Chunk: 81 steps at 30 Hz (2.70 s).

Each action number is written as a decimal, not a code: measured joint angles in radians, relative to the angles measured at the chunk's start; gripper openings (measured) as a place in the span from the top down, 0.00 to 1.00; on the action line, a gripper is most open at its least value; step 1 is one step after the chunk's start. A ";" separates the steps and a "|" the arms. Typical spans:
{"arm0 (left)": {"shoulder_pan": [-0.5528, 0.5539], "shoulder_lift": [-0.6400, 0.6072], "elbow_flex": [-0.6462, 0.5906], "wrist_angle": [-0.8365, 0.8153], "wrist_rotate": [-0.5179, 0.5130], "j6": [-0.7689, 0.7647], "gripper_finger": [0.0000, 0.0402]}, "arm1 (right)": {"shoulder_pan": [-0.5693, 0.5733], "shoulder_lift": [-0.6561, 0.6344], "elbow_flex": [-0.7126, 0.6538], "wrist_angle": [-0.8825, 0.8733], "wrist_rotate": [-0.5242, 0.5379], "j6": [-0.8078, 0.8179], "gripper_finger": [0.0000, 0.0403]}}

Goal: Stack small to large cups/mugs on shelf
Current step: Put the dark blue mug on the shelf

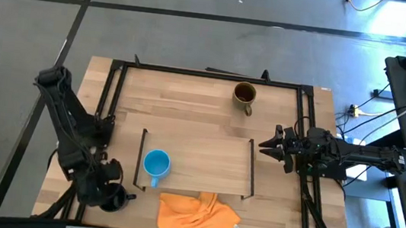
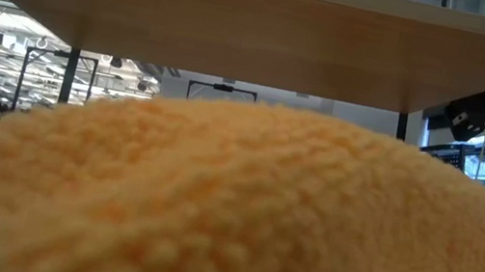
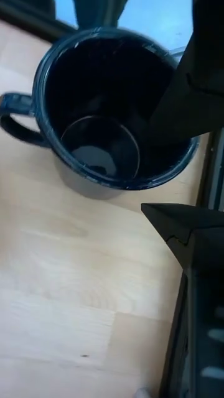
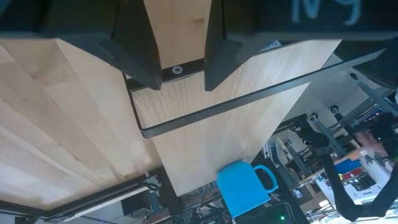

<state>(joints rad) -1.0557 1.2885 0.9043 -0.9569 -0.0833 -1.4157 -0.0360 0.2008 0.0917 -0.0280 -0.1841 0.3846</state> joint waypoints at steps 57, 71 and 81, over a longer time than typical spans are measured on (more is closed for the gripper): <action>0.015 0.098 0.000 -0.027 -0.017 -0.141 0.96 | 0.000 0.000 0.000 0.000 0.000 0.000 0.69; 0.054 -0.066 -0.002 -0.173 -0.007 -0.129 0.97 | 0.000 0.000 0.000 0.000 0.000 0.000 0.69; 0.055 -0.262 -0.002 -0.413 0.059 -0.149 0.97 | 0.000 0.000 0.000 0.000 0.000 0.000 0.69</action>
<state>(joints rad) -1.0012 1.0263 0.9028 -1.3702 -0.0240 -1.5643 -0.0360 0.2005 0.0917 -0.0280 -0.1842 0.3846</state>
